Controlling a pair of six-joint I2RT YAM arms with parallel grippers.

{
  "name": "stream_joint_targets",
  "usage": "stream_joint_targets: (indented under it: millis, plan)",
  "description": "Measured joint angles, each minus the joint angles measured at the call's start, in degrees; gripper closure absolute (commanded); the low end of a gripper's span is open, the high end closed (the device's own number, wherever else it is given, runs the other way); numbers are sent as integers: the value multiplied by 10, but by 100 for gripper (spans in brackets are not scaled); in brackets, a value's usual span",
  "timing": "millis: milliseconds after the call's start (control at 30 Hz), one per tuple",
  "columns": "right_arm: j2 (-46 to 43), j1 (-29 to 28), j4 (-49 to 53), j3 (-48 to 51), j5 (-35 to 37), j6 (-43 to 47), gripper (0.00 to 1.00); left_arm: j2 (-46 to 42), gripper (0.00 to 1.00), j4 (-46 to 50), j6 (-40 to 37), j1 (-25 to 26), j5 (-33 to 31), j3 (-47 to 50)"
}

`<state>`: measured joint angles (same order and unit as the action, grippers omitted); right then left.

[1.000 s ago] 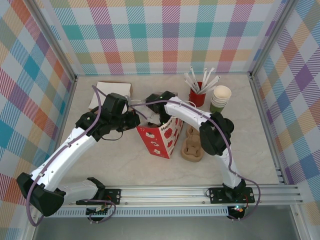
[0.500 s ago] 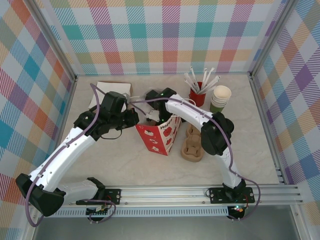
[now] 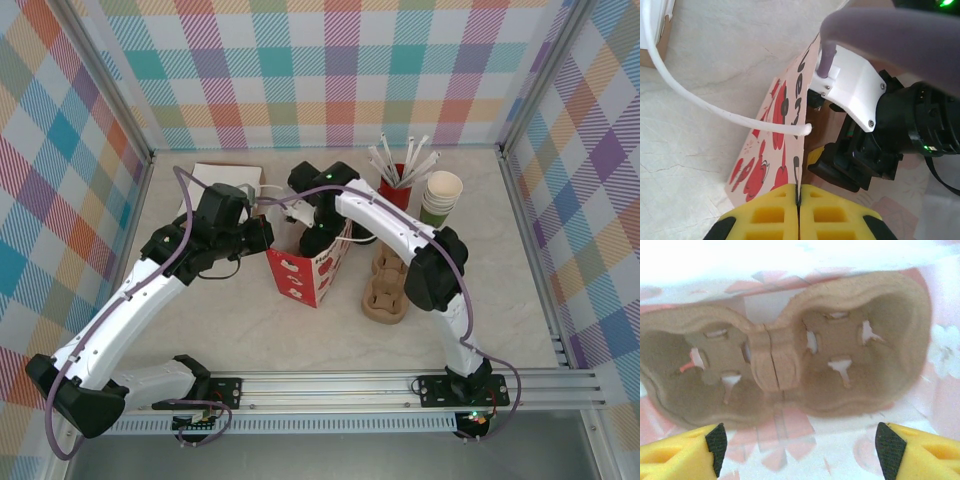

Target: Pack the takeout coffee

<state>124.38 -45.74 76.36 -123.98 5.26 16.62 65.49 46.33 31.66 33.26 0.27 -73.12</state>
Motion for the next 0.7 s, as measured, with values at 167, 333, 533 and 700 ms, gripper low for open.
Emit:
stream_joint_targets:
  millis: [167,333,533,700]
  plan:
    - [-12,0,0,-12,-6,-7,8,0,94,1,0,0,-4,0]
    - [-37,1,-4,-26,-22,-11,1,3,95,1,0,4,-4,0]
    - [-68,5,-4,-38,-39,-13,0,5,95,1,0,4,-4,0]
    - [-85,8,-4,-53,-48,-17,0,5,96,1,0,5,-10,0]
